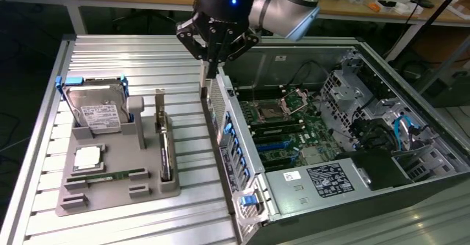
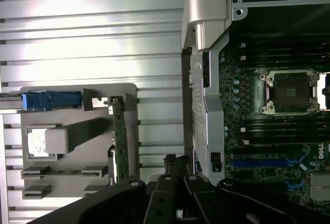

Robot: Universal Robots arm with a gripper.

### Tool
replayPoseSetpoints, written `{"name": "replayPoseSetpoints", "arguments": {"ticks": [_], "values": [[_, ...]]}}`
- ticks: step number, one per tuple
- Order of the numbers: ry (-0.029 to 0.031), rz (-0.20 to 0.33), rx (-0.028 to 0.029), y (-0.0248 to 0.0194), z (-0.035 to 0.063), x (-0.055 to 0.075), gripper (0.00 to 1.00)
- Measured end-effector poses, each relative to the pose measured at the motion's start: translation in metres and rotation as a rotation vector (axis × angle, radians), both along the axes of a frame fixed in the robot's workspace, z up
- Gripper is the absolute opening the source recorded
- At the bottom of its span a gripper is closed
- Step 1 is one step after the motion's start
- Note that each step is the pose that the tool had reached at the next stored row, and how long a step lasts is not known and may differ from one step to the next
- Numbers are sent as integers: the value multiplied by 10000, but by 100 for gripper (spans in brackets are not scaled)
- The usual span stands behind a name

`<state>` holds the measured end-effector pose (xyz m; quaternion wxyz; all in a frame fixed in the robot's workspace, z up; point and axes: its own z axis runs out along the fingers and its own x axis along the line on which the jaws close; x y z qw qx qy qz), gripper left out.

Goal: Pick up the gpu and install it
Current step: 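Reach for the gpu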

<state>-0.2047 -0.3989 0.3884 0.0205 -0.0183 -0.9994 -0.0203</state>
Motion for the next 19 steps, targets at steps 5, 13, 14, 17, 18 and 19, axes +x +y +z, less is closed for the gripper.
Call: {"name": "replayPoseSetpoints", "arguments": {"ticks": [5,13,14,17,18,19], "values": [[-22,18,0,0,-1,-143,11],[-41,36,0,0,0,-302,11],[-43,37,0,0,-1,-319,11],[-51,40,0,0,-1,-381,11],[-54,42,1,0,-1,-398,11],[-55,43,0,0,-1,-420,11]]}}
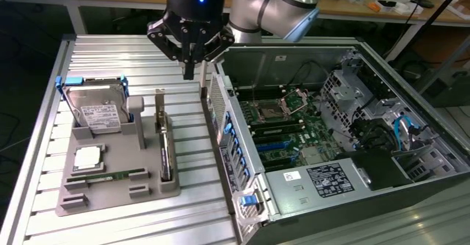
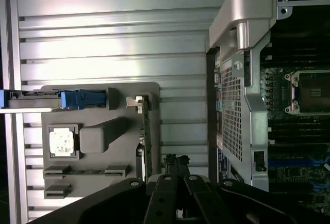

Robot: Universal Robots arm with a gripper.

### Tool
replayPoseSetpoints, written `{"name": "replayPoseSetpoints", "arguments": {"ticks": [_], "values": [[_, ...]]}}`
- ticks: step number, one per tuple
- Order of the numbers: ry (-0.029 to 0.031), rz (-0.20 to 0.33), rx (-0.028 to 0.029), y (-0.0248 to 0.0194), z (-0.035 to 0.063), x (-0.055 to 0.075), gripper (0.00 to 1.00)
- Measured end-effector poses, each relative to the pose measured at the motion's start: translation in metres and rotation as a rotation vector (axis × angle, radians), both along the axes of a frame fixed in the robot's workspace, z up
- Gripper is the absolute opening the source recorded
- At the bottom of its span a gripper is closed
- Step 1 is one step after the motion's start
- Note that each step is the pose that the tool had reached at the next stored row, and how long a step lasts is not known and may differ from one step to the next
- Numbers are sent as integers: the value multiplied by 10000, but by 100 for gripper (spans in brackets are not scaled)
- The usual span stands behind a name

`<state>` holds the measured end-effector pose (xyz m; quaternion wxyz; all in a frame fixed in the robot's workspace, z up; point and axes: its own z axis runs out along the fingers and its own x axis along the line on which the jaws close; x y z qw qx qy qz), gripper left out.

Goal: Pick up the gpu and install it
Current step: 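Reach for the gpu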

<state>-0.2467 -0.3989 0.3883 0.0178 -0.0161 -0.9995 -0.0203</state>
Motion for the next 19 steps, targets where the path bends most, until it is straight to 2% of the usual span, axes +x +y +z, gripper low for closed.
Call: {"name": "replayPoseSetpoints", "arguments": {"ticks": [19], "values": [[-4,17,0,0,-1,-270,11]]}}
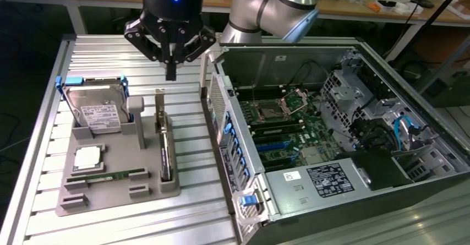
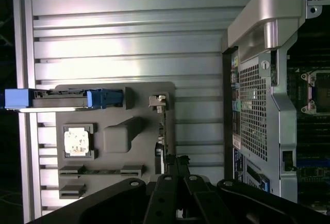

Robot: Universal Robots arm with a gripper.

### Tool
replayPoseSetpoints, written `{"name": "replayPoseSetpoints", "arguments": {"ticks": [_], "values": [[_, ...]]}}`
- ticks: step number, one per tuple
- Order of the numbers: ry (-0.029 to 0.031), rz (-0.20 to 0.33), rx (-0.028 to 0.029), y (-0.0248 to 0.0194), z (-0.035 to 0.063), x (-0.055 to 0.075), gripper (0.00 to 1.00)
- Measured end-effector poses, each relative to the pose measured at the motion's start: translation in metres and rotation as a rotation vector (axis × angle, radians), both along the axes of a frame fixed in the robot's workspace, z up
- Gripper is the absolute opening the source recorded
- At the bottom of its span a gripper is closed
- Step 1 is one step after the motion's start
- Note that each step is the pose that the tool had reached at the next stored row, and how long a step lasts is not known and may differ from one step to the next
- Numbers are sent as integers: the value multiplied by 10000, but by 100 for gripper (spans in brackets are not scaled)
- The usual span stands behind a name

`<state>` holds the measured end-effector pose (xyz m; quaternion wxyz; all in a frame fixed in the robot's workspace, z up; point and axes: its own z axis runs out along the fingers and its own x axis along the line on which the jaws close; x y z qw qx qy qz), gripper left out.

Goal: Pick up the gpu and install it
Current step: 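Reach for the gpu, then pick up the gpu and move the gpu toward the slot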

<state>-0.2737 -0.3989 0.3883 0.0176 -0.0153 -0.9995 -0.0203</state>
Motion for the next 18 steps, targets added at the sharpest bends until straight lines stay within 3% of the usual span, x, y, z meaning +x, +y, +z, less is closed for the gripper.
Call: {"name": "replayPoseSetpoints", "arguments": {"ticks": [6,18], "values": [[0,9,0,0,-1,-74,11],[-1,9,0,0,-1,-75,11]]}}
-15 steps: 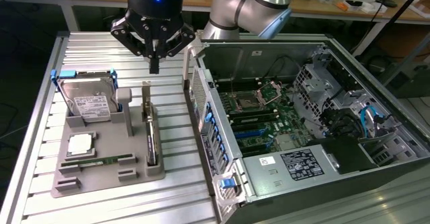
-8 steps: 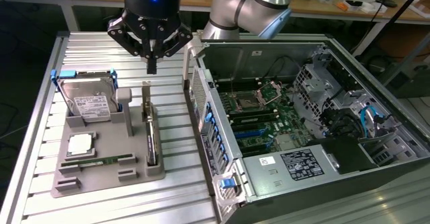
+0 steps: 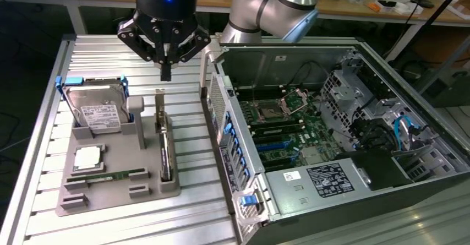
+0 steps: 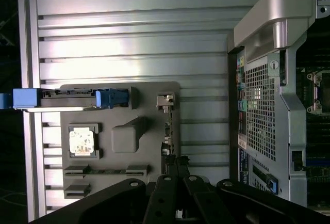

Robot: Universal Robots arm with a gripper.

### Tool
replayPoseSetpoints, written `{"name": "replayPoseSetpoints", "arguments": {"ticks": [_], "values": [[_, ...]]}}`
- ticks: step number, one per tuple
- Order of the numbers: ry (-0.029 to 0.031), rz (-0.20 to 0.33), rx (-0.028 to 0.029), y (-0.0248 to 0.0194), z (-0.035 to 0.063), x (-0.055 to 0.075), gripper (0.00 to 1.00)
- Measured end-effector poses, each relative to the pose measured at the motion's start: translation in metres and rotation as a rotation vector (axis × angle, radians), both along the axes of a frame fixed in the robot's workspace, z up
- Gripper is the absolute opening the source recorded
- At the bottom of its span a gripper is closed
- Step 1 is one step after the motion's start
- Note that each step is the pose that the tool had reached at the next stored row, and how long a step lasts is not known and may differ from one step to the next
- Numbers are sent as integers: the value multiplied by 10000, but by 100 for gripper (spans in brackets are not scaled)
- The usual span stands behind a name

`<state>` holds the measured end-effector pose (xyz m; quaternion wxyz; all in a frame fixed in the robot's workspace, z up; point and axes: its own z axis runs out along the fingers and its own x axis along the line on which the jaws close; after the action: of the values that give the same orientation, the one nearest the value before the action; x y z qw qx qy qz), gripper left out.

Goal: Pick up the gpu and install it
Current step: 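Pick up the gpu and move the gpu toward the slot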

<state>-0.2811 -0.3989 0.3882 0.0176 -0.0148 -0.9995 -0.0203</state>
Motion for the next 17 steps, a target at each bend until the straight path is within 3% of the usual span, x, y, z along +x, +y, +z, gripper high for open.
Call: {"name": "replayPoseSetpoints", "arguments": {"ticks": [17], "values": [[1,0,0,0,-7,-185,11]]}}
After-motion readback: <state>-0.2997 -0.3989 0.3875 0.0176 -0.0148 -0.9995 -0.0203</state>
